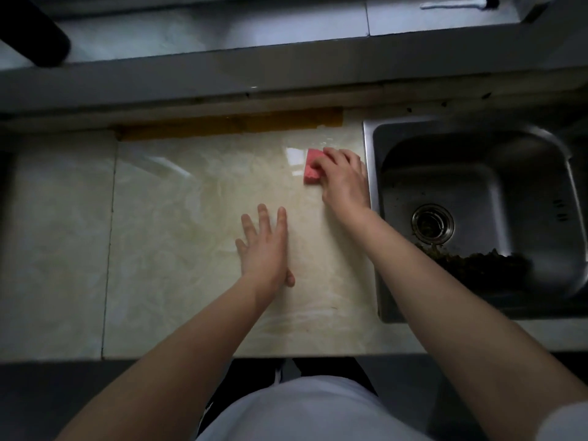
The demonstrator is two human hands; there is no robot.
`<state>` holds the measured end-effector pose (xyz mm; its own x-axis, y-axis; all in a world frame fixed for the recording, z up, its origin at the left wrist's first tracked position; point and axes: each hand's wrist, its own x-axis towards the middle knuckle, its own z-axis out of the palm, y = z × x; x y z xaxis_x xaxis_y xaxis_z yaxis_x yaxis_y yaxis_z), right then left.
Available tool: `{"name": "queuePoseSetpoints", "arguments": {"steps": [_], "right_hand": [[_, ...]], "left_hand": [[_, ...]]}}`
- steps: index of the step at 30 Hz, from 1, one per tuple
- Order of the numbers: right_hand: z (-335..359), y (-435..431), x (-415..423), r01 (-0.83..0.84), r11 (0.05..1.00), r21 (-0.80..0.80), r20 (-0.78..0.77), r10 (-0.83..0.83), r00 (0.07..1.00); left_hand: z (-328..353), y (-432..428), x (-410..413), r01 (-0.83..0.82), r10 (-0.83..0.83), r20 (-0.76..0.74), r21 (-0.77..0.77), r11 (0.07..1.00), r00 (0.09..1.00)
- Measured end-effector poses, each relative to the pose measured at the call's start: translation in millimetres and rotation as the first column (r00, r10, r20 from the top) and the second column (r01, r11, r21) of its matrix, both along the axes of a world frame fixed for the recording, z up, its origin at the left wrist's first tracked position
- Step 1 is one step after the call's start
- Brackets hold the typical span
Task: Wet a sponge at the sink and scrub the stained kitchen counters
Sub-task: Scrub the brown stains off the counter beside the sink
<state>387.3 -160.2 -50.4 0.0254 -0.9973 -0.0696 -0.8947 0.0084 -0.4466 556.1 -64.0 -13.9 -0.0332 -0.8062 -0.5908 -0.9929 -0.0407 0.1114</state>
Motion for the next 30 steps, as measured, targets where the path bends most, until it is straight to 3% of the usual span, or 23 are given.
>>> {"name": "queuePoseSetpoints", "arguments": {"steps": [10, 17, 22, 25, 28, 30], "right_hand": [[16.4, -20.2, 5.4, -0.020, 0.999, 0.044, -0.044, 0.022, 0.999], [33.4, 42.4, 12.4, -0.070, 0.981, 0.179, -0.076, 0.084, 0.994], [33.5, 84.3, 11.0, -0.005, 0.965, 0.262, -0.117, 0.036, 0.993], [39.5, 106.7, 6.9, -0.042, 0.982, 0.184, -0.117, 0.065, 0.991], [41.4, 130.1, 7.5, -0.065, 0.997, -0.036, -0.034, 0.064, 0.997], [40.4, 144.4, 9.6, -0.094, 0.995, -0.039, -0.022, 0.093, 0.995]], "left_hand": [[4.7, 0.0, -4.3, -0.055, 0.056, -0.024, 0.014, 0.998, 0.998], [3.6, 1.2, -1.7, -0.041, 0.041, -0.046, -0.004, 0.999, 0.998], [2.3, 2.2, 4.2, -0.005, 0.005, -0.050, -0.011, 1.000, 0.999], [-2.3, 6.8, 12.7, 0.049, -0.052, -0.036, -0.071, 0.996, 0.998], [-7.2, 12.8, 21.2, 0.069, -0.076, -0.047, -0.124, 0.990, 0.996], [-7.8, 16.5, 27.6, 0.082, -0.093, -0.064, -0.148, 0.986, 0.994]]}}
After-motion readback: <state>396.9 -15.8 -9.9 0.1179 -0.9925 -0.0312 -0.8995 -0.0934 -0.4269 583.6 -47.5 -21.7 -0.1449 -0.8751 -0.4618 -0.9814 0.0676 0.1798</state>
